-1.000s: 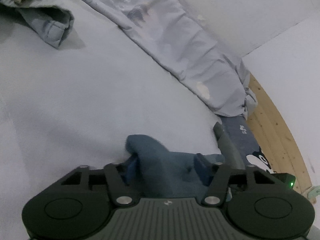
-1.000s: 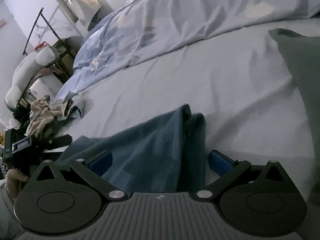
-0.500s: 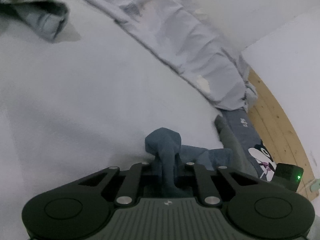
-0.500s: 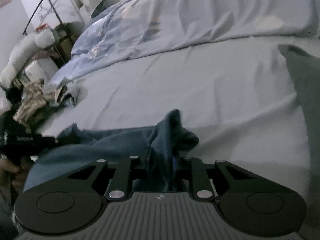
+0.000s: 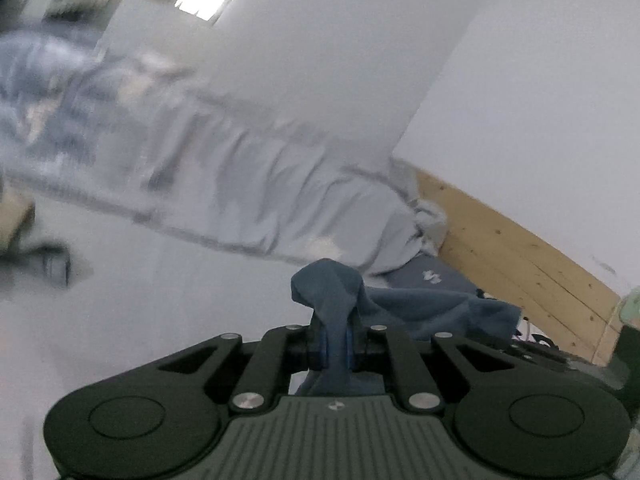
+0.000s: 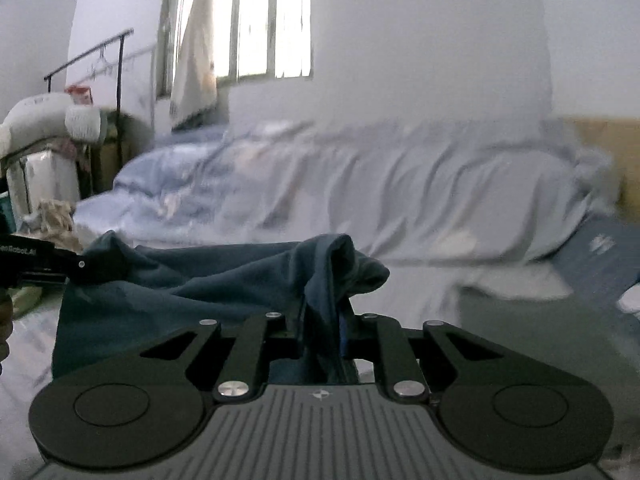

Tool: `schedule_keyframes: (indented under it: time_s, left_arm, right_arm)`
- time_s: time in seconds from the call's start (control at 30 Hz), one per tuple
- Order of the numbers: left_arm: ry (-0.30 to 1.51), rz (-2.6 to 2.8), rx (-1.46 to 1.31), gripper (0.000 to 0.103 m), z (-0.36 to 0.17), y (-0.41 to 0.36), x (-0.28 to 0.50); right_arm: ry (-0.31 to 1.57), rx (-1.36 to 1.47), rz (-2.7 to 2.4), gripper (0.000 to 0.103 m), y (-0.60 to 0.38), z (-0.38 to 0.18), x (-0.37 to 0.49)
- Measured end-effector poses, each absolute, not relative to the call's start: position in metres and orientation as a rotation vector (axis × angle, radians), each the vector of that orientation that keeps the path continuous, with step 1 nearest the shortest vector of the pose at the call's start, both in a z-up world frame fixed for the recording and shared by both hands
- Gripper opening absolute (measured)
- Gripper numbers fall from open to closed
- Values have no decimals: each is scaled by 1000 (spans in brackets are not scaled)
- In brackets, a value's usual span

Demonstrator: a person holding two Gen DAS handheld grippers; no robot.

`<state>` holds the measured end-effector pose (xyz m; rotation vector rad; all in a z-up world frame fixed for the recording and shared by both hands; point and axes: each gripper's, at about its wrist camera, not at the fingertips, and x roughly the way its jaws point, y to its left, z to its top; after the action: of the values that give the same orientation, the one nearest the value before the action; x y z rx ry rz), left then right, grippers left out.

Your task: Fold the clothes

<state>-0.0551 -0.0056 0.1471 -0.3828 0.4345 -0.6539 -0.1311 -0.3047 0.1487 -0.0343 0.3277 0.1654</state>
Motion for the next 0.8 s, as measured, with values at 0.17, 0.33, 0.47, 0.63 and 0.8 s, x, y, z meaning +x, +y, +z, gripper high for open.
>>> schedule_keyframes:
  time_s: [0.17, 0.33, 0.47, 0.63, 0.8]
  left_arm:
    - [363, -665, -309, 6, 199, -31, -107]
    - [309, -699, -278, 6, 247, -49, -147]
    - [270, -740, -266, 6, 285, -59, -168]
    - [236, -785, -230, 6, 323, -80, -181]
    - [216, -821, -200, 6, 350, -111, -185]
  right_arm:
    - [259, -43, 75, 13, -308, 186, -193]
    - [195, -57, 3, 13, -308, 225, -244]
    - [132, -69, -34, 13, -313, 265, -279]
    - [71, -83, -76, 13, -326, 311, -307]
    - [23, -74, -132, 13, -347, 340, -317]
